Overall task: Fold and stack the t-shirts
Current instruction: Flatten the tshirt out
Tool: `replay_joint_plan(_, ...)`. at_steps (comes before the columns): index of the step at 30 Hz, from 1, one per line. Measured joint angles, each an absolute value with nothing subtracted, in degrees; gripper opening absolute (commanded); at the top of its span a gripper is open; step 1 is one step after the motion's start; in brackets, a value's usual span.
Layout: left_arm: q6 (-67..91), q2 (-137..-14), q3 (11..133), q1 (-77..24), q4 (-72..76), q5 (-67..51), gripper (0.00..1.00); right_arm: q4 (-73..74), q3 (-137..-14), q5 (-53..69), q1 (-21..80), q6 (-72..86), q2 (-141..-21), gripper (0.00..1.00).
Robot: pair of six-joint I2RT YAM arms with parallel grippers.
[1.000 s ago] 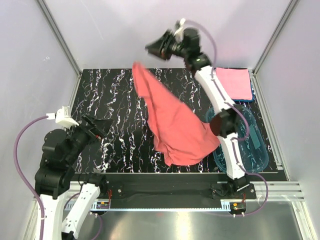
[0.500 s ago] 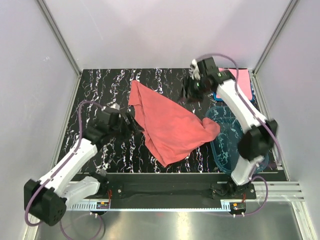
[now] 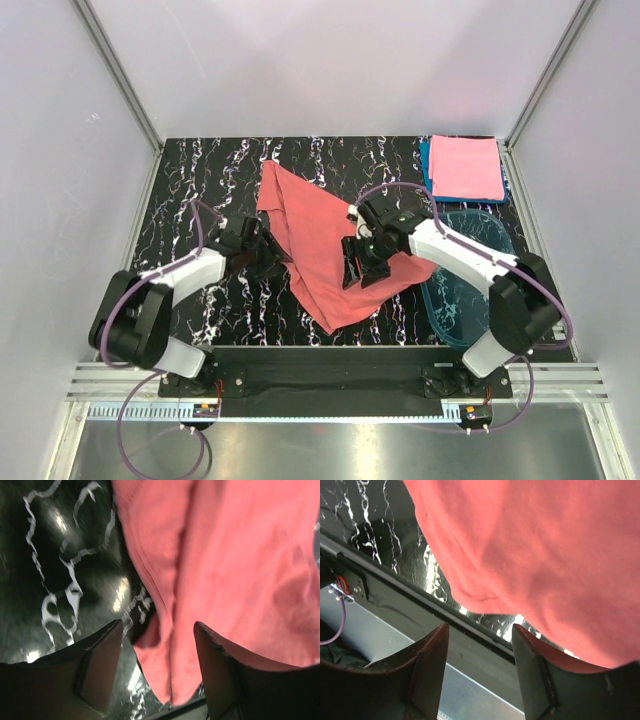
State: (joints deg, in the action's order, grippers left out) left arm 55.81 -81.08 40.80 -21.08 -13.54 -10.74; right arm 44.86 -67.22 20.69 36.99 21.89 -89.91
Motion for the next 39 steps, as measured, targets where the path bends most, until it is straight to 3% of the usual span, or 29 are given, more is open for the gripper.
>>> replay_joint_plan(10,55.64,-89.17,42.09,-20.40,-10.15,-13.58,0.45,40.18,-69.01,18.98,42.63,23.05,-99.98,0.66)
replay_joint_plan(17,54.98,-89.36,42.02,-20.40,-10.22,-14.35,0.32,39.16,-69.87,18.20,49.17,24.18,-104.27,0.65)
replay_joint_plan(21,54.28,-88.77,41.65,-20.38,-10.50,-14.55,0.23,38.81,-69.63,15.00,51.59,25.32,-105.78,0.48)
replay_joint_plan(24,53.56,-87.59,41.21,-20.38,-10.66,-14.61,0.07,38.74,-68.90,12.43,51.81,25.85,-105.80,0.17)
replay_joint_plan(25,53.34,-87.24,41.10,-20.27,-10.72,-14.63,0.00,38.79,-68.69,11.97,51.75,26.04,-105.80,0.03)
replay_joint_plan(31,50.98,-80.75,41.10,-19.51,-16.73,-12.80,0.00,40.77,-68.58,7.31,51.75,27.09,-104.53,0.00)
replay_joint_plan(39,47.18,-48.97,46.26,-18.81,-36.67,-1.23,0.00,51.40,-76.31,-0.93,51.75,28.25,-84.82,0.00)
